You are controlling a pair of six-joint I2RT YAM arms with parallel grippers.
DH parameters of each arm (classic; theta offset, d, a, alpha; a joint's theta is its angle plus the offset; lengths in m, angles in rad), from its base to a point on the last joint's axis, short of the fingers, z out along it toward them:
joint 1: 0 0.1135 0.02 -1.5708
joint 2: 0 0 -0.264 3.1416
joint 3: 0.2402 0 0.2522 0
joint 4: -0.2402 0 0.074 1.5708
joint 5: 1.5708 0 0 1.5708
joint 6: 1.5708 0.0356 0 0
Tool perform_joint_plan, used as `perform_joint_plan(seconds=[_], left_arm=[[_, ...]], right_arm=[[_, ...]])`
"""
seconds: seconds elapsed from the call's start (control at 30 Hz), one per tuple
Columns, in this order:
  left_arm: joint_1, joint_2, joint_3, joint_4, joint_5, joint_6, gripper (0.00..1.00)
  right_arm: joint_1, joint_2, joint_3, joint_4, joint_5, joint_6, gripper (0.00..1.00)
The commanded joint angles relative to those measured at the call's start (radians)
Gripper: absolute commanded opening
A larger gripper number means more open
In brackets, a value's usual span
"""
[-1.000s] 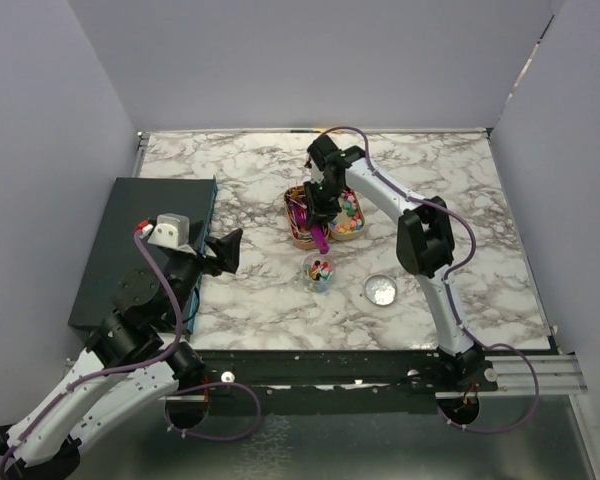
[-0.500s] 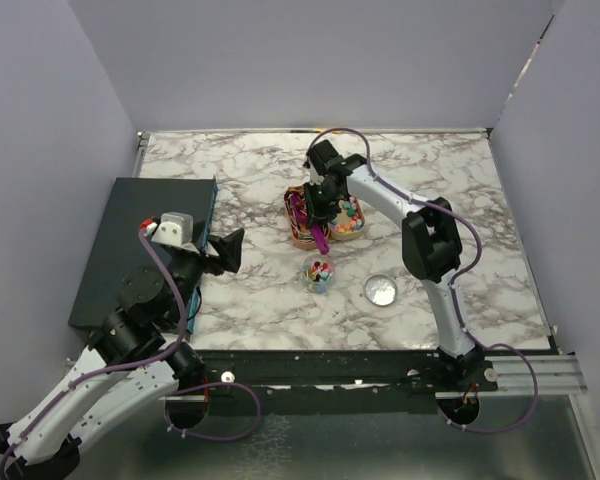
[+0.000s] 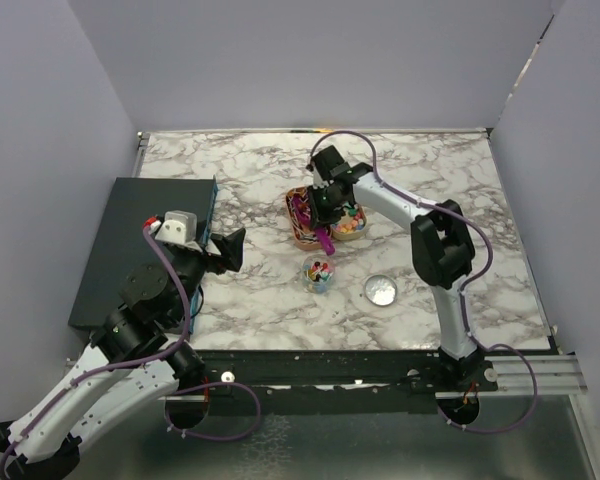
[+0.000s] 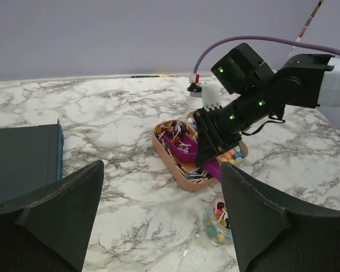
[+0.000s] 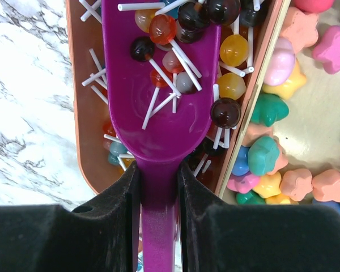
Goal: Pack the candies
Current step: Scoop the fake candies from the storage box.
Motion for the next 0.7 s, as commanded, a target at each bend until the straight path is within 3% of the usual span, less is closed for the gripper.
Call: perform_joint_plan(seconds=[0.0, 0.67], left_arm=[[0.008, 0.005, -0.013, -0.003, -0.031, 0.012, 0.84], [0.011, 0.026, -0.014, -0.002, -0.017, 0.018, 0.83]], right_arm=[[0.0, -0.055, -0.094, 0.042, 0.076, -0.049, 0.0], [0.012, -0.248, -0.314, 0.256, 0.104, -0.059, 0.0]])
